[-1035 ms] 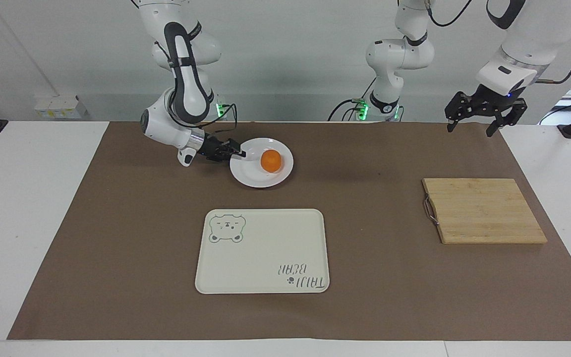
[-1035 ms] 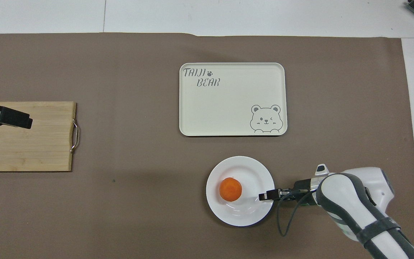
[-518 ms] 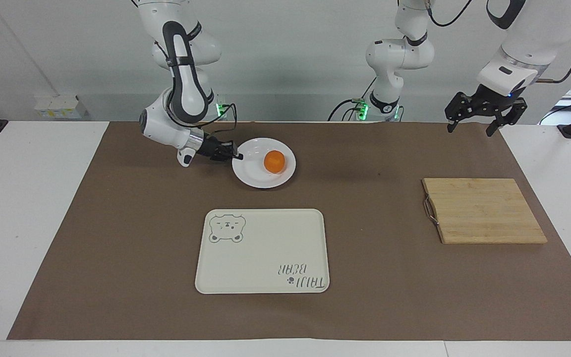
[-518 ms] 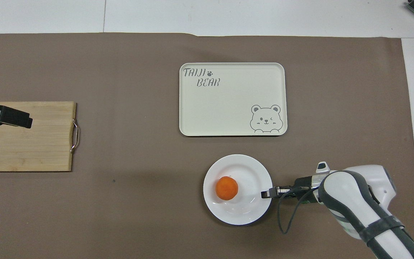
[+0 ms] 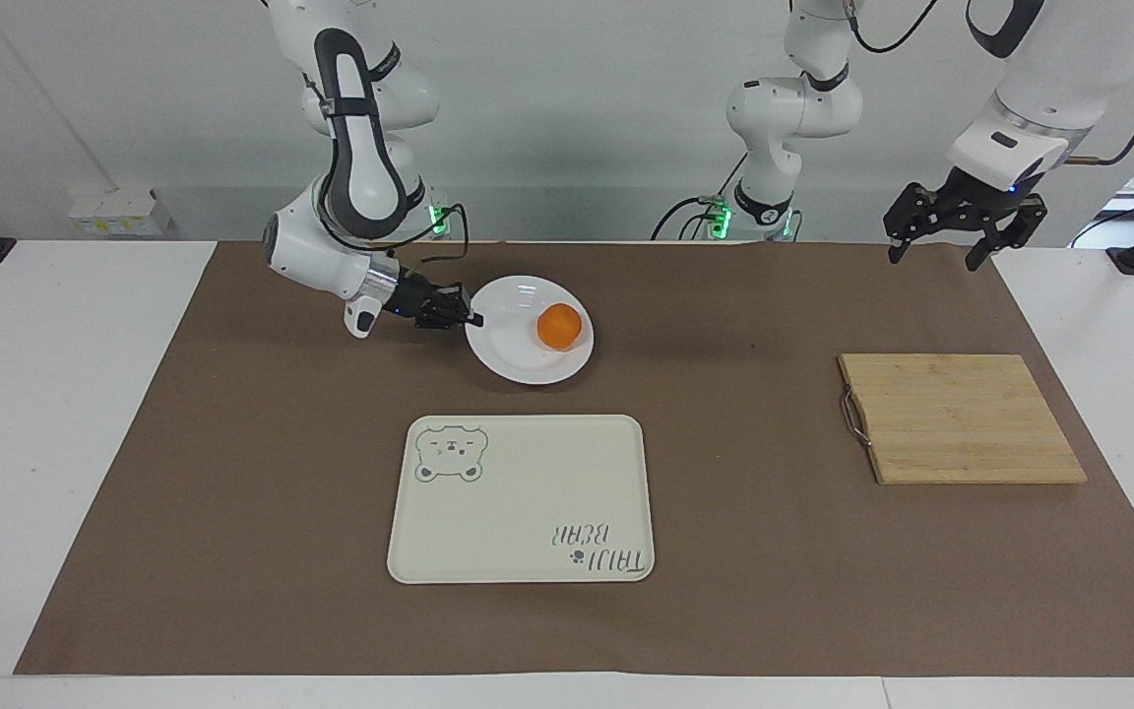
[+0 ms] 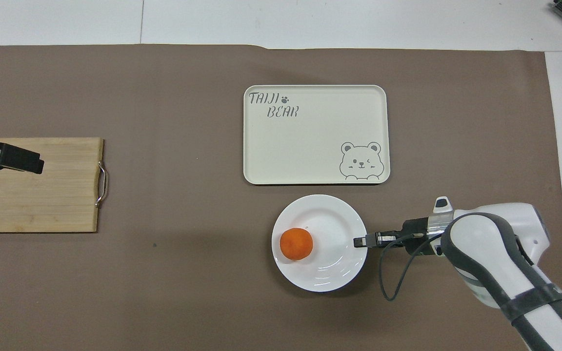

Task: Place orange and plate with both arms
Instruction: 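Carry the plate with the right gripper and lower it onto the tray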

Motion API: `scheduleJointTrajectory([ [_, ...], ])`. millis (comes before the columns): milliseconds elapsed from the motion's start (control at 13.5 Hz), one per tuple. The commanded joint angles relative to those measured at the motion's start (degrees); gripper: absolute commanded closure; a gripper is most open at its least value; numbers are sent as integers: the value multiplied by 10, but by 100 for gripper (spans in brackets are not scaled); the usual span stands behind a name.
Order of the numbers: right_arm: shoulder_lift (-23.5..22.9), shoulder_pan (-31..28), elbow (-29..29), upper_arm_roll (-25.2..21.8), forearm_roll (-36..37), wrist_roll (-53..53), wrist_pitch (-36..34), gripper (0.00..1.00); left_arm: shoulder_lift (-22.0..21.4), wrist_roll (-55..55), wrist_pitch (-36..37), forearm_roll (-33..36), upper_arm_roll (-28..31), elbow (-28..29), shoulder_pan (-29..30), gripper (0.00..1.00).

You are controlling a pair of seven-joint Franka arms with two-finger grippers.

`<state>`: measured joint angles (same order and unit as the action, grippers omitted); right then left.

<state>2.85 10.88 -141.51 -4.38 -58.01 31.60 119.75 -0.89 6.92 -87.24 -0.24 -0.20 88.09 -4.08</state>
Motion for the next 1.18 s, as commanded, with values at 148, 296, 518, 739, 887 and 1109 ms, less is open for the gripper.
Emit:
scheduleJointTrajectory([
  [148, -32, -27, 85, 2, -17, -23, -67, 100, 0, -5, 5, 10, -4, -6, 5, 0],
  [296, -51, -51, 126, 2, -41, -45, -107, 100, 0, -5, 5, 10, -4, -6, 5, 0],
  [518, -83, -63, 181, 2, -45, -51, -120, 100, 0, -5, 6, 10, -4, -6, 4, 0],
  [739, -127, -71, 256, 2, -45, -73, -118, 100, 0, -5, 6, 10, -4, -6, 5, 0],
  [887, -158, -72, 305, 2, -45, -95, -116, 100, 0, -5, 6, 10, -4, -6, 4, 0],
  [1109, -220, -71, 376, 2, -74, -116, -107, 100, 0, -5, 6, 10, -4, -6, 5, 0],
])
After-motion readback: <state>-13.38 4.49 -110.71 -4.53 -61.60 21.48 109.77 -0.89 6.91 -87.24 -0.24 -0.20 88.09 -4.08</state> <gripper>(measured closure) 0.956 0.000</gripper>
